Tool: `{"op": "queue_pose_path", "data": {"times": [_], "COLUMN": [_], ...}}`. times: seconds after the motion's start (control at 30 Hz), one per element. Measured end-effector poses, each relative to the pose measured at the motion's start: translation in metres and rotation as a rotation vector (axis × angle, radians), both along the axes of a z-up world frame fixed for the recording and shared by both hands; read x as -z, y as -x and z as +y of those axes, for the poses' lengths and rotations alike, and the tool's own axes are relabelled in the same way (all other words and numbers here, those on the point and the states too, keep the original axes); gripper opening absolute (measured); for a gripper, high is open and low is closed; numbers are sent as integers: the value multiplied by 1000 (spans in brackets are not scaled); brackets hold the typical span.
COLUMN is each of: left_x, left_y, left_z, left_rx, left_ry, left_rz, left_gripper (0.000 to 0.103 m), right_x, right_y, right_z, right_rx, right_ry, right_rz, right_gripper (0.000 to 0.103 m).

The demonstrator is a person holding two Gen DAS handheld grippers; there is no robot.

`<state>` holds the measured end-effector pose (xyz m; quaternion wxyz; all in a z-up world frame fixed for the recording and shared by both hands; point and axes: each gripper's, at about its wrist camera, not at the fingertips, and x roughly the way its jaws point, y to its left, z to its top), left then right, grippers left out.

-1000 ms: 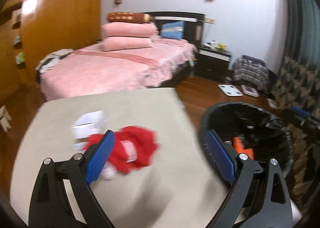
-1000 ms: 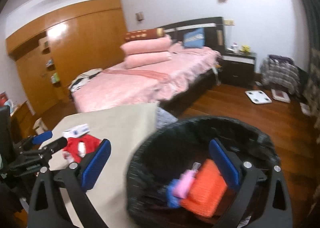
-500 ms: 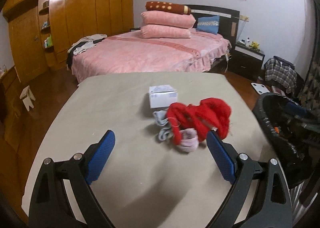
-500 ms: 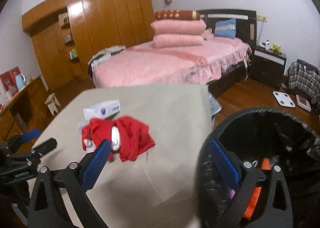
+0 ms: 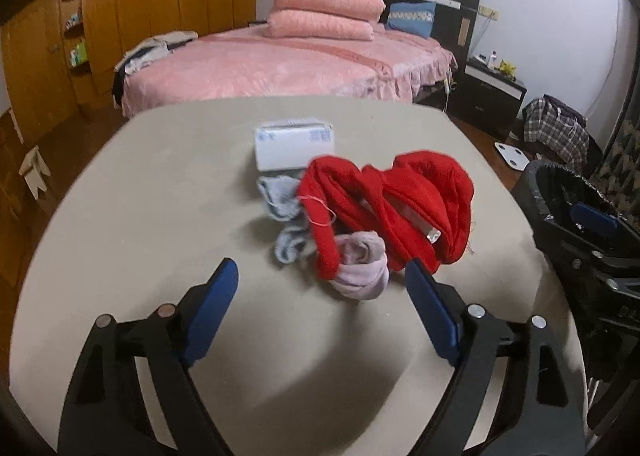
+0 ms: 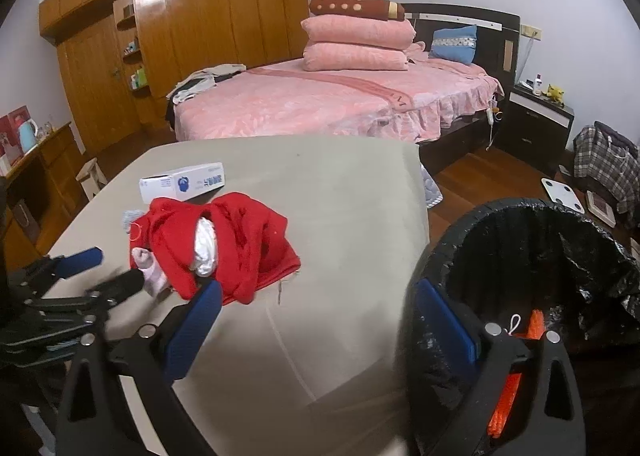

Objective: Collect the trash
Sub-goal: 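Move both tools back over the table and grasp the pink sock with the left gripper, then grasp the red cloth with the right gripper while the left holds the pink sock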

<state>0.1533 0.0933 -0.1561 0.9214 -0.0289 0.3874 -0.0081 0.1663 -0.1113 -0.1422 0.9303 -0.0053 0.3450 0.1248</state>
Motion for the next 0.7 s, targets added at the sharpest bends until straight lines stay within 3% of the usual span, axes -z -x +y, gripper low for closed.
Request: {"op": "queue_pose_path", "data": {"times": [0.1,0.17,0.23,0.27,0.5,0.7], "left_x": [11,20,25,23,13,11], "left_y": [-9,-14,-16,-15,19,40], "left_z": [-3,-4,-3,-2,24,60], "left_rx": [8,20,44,47,-19,-100], "left_ry": [16,27,70,77,57,49], "left_rz": [32,64,86,79,41,74], "left_gripper": [73,52,37,34,31,31], "right_x": [3,5,6,7,8,13], "right_y": [-2,-2,-2,-1,1,0], "right_z": [1,3,3,4,4,10], "right_rx": [-2,-5,-11,-14,-21,-32], "right_ry": [4,7,13,20,10,-1], "right_rz": [7,12,13,10,16,34], "right_gripper": [95,95,95,95,95,95]}}
